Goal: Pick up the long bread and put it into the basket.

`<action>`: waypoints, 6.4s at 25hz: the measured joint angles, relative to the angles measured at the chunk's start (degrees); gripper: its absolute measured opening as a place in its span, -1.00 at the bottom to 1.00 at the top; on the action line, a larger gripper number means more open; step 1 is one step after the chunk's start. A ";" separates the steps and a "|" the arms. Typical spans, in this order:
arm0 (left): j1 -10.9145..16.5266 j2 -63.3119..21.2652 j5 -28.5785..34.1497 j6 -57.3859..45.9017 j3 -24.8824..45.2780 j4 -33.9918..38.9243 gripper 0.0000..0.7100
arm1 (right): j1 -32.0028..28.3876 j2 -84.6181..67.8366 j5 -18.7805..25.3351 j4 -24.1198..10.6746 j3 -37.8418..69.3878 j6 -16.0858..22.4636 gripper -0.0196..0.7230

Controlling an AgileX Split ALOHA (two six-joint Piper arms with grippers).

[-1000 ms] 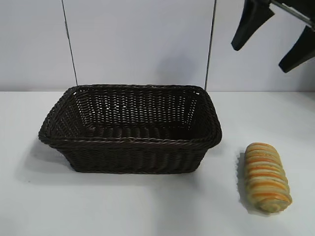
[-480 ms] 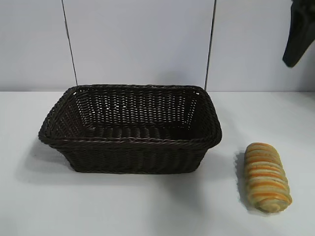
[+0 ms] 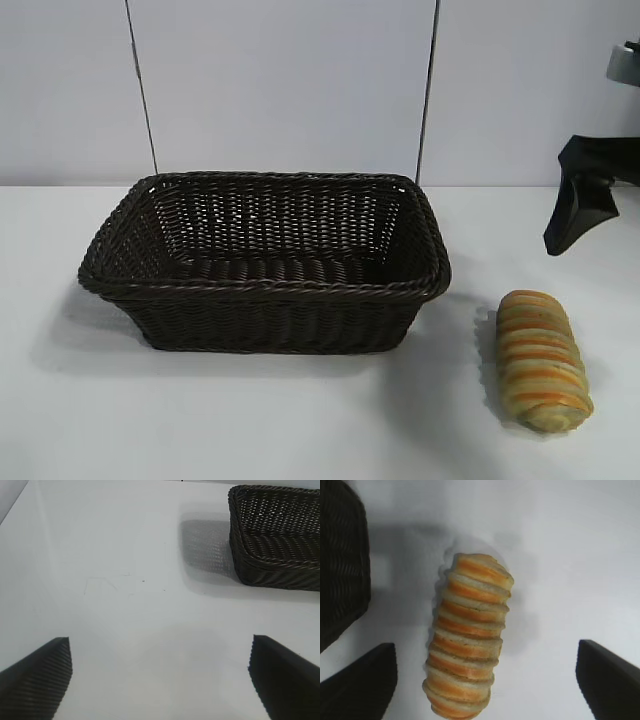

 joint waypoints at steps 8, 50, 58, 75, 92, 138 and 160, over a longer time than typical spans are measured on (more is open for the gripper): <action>0.00 0.00 0.00 0.00 0.00 0.00 0.95 | 0.71 9.27 -3.56 3.39 0.12 -3.18 0.92; 0.00 0.00 0.00 0.00 0.00 0.00 0.95 | 10.62 7.67 25.29 -11.87 -38.88 1.20 -0.72; 0.00 0.00 0.00 0.05 0.00 0.00 0.95 | 20.75 16.92 21.22 -11.39 -45.36 -26.74 -0.72; 0.00 0.00 0.00 0.05 0.00 0.00 0.95 | 30.94 35.58 7.76 -11.99 -45.47 -45.80 -0.76; 0.00 0.00 0.00 0.05 0.00 0.00 0.95 | 30.94 31.70 9.65 -13.70 -49.33 -32.76 0.91; 0.00 0.00 0.00 0.05 0.00 0.00 0.95 | -10.17 11.98 44.94 -18.29 -70.90 5.28 0.92; 0.00 0.00 0.00 0.05 0.00 0.00 0.95 | -10.03 -56.40 32.73 -21.30 -28.38 6.11 0.92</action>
